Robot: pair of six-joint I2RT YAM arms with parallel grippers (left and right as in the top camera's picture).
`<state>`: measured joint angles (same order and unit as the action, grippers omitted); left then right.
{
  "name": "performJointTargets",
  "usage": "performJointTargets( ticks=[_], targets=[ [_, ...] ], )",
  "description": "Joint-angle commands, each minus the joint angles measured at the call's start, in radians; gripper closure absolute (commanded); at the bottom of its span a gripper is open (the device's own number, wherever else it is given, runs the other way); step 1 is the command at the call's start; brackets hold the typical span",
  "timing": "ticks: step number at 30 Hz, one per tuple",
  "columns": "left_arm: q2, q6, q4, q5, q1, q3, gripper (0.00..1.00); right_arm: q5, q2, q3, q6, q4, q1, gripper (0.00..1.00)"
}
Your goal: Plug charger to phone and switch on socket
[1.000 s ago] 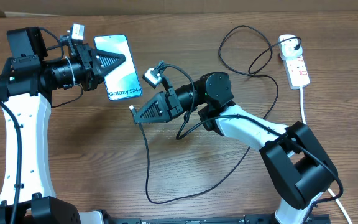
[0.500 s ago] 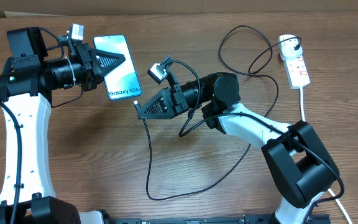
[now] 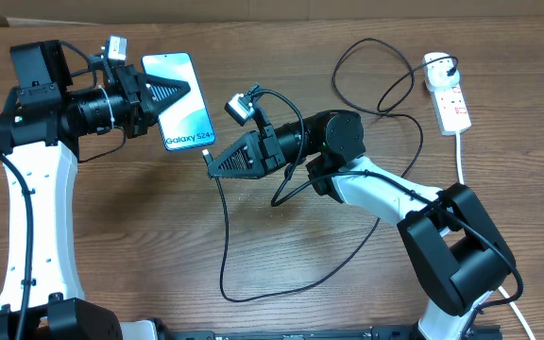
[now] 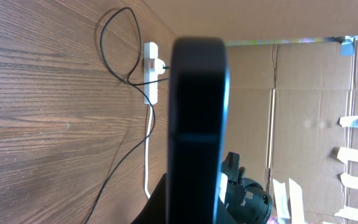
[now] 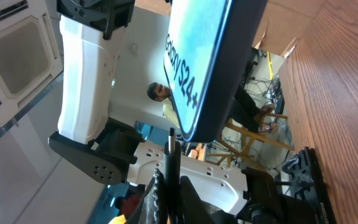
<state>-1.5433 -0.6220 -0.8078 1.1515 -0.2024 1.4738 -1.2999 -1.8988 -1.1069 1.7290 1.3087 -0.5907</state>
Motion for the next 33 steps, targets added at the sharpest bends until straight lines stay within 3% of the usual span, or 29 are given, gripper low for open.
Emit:
performJointTargets(
  ticks=[1,33],
  targets=[
    [0.012,-0.006,0.008,0.055,0.007,0.008,0.96,0.027,0.025,-0.006,0.011,0.006,-0.009,0.96],
    [0.012,-0.006,0.031,0.097,0.007,0.008,0.96,0.080,0.025,-0.006,0.026,0.007,-0.035,0.96]
  ],
)
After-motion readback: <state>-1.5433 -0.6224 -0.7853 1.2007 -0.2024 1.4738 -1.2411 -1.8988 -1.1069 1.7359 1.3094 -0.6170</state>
